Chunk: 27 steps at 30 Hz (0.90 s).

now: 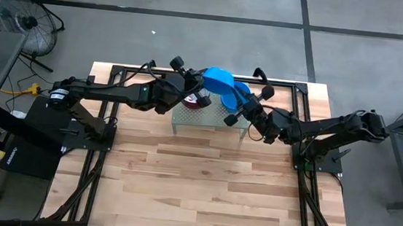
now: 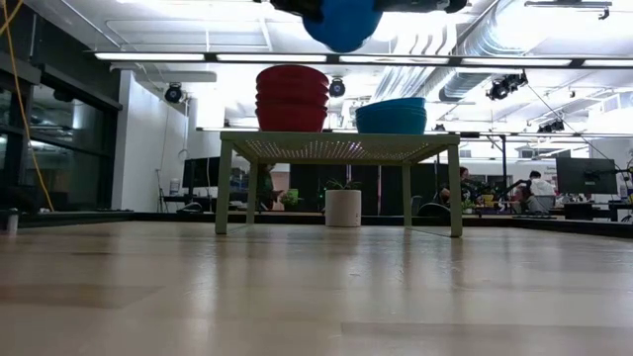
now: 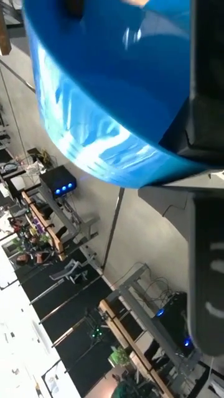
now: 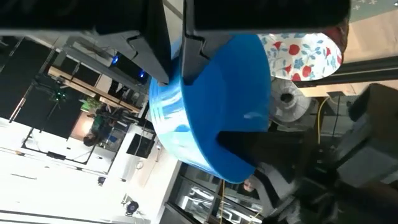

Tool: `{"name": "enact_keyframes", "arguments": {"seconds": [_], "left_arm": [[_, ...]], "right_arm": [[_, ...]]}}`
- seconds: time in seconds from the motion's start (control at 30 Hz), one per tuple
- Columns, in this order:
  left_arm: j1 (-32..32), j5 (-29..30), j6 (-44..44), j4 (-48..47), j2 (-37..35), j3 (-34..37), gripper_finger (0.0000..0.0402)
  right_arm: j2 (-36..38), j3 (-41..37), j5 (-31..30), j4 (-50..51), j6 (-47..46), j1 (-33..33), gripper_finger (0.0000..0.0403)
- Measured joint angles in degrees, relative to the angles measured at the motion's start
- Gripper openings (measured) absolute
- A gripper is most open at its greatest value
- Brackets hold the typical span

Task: Pick & Place Mini bowls
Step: Stack the blue bowl on the blue bowl on the shelf

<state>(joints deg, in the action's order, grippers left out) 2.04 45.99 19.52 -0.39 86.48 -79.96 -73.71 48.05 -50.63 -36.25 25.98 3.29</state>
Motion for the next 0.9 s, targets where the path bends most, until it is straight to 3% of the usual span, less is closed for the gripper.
{"name": "enact_keyframes", "arguments": {"seconds": [0.17, 0.53, 0.9], "left_arm": [[-0.2, -1.2, 3.4, -0.3, -0.1, 0.0, 0.0064], [-0.5, -11.5, 7.7, -2.9, 0.3, 0.0, 0.0214], [-1.2, -12.2, 12.4, -4.2, 0.1, -4.2, 0.0233]], "right_arm": [[0.1, 0.0, 1.1, 0.6, -0.1, -0.1, 0.0003], [0.8, -0.2, 3.3, 6.0, -0.3, -0.1, 0.0002], [1.7, 0.0, 2.0, 7.3, -0.3, -0.3, 0.0002]]}}
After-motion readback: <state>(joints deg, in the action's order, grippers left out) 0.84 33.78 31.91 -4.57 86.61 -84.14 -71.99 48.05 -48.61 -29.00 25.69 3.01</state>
